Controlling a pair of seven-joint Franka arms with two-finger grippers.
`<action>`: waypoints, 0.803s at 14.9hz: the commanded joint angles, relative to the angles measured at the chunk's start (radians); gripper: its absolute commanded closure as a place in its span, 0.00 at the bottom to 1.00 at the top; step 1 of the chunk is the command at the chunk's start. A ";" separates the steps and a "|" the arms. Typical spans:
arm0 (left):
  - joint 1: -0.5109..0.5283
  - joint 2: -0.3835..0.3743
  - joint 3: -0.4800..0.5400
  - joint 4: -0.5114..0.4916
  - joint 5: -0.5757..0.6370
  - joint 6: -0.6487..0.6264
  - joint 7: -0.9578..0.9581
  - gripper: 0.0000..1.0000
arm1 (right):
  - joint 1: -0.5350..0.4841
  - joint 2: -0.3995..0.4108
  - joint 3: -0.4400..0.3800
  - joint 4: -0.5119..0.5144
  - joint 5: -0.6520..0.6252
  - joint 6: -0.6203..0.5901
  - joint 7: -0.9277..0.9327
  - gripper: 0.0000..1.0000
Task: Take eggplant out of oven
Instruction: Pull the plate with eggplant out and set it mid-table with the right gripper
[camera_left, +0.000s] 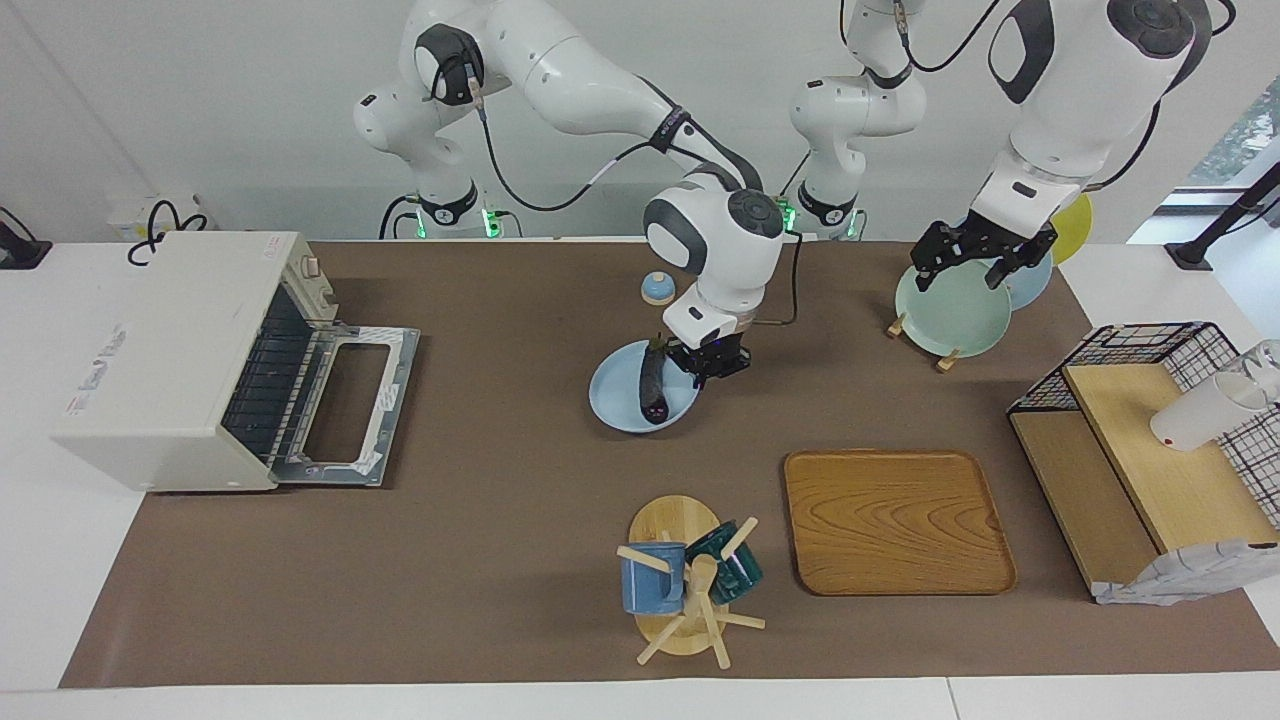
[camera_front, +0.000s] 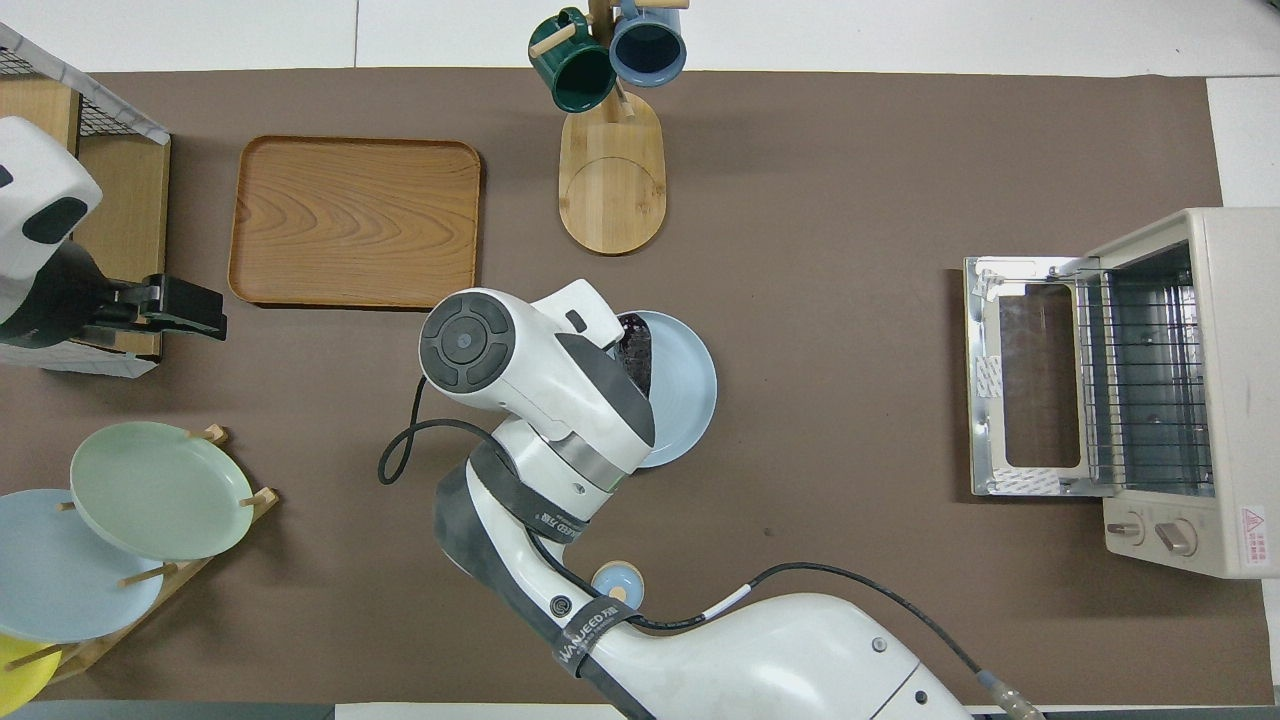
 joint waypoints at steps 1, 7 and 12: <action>-0.004 -0.003 0.006 -0.001 -0.007 0.000 -0.004 0.00 | -0.008 -0.001 0.006 -0.039 0.035 0.118 0.037 0.95; -0.004 -0.003 0.006 -0.001 -0.007 -0.002 -0.005 0.00 | -0.053 -0.074 0.000 -0.070 0.023 0.085 -0.016 0.66; -0.003 -0.003 0.008 -0.001 -0.007 0.001 -0.005 0.00 | -0.247 -0.195 -0.004 -0.094 -0.014 -0.223 -0.239 0.70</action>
